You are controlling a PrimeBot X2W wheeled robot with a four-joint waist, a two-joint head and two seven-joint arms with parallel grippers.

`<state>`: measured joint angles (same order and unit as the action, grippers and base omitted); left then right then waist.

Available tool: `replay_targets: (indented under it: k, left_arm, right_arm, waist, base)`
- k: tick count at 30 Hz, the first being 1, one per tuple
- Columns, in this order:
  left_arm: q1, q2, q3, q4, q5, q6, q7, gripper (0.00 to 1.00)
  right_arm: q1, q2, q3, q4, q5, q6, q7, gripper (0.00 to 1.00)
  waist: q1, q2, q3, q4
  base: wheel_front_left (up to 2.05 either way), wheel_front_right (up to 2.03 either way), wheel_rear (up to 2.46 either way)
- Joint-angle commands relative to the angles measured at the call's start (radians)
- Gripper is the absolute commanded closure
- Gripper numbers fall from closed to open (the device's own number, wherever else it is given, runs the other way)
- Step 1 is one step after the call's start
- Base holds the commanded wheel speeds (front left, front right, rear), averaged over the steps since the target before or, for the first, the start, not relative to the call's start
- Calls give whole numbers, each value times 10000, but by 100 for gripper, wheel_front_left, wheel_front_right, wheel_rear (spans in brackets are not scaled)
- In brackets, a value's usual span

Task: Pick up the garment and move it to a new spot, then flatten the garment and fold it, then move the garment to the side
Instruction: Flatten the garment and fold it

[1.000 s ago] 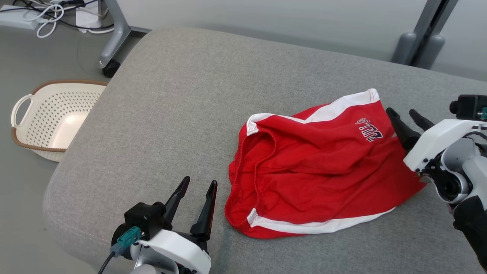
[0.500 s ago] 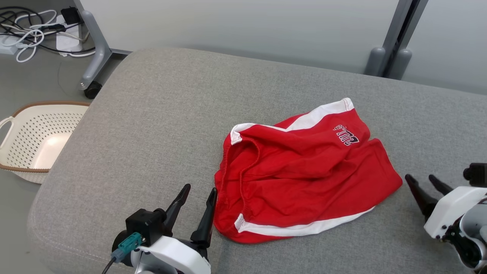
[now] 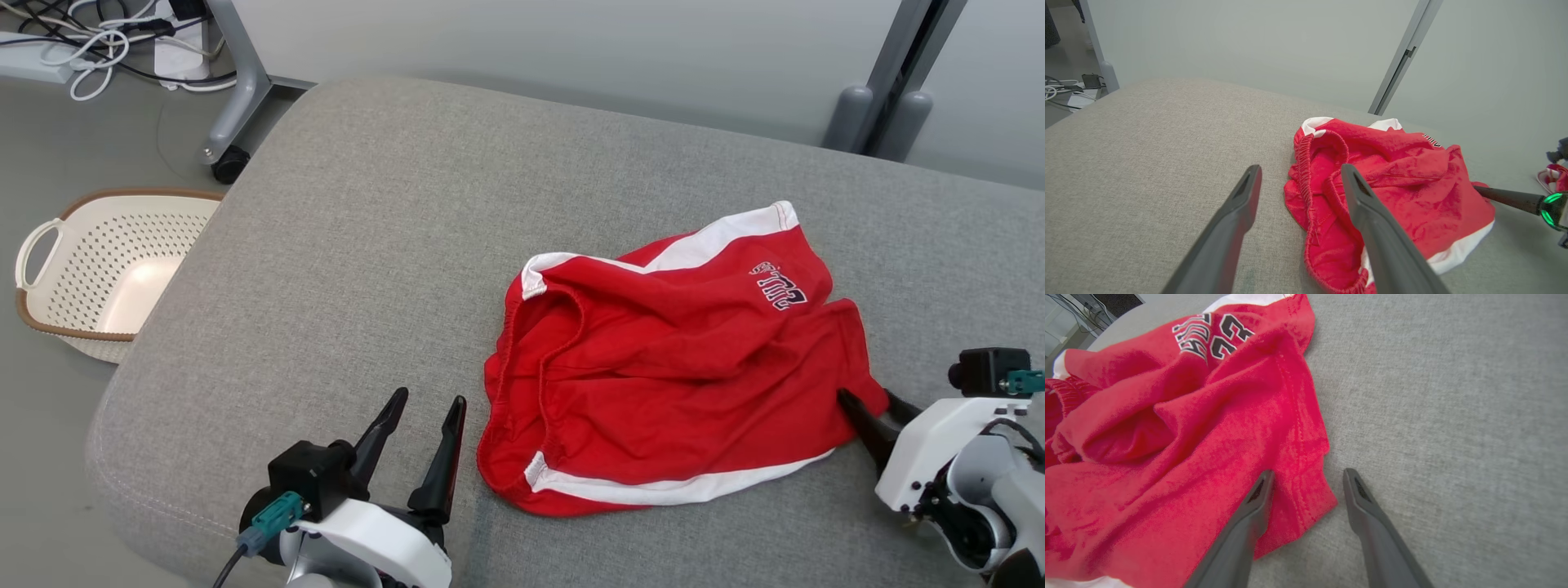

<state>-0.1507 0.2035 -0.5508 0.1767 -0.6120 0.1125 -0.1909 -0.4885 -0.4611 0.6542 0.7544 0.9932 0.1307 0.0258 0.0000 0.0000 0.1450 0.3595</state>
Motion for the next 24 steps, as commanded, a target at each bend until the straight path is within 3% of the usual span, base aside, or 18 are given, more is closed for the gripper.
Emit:
replay_targets:
  k: [1,11,24]
  left_arm:
    - [-97,54,88,31,-35,54,-86,0]
    - [633,268,394,-160,276,311,-582,0]
    - [1311,242,738,-545,513,344,-732,0]
  right_arm:
    - [78,122,116,12,144,2,19,100]
    - [924,-295,152,-978,1063,2,214,100]
    - [3137,-1282,-704,-3603,2681,2,2663,100]
  waist:
    - [0,0,-99,-30]
    - [0,0,-967,-565]
    - [0,0,-1784,-837]
  base:
    - [0,0,0]
    - [0,0,0]
    - [0,0,0]
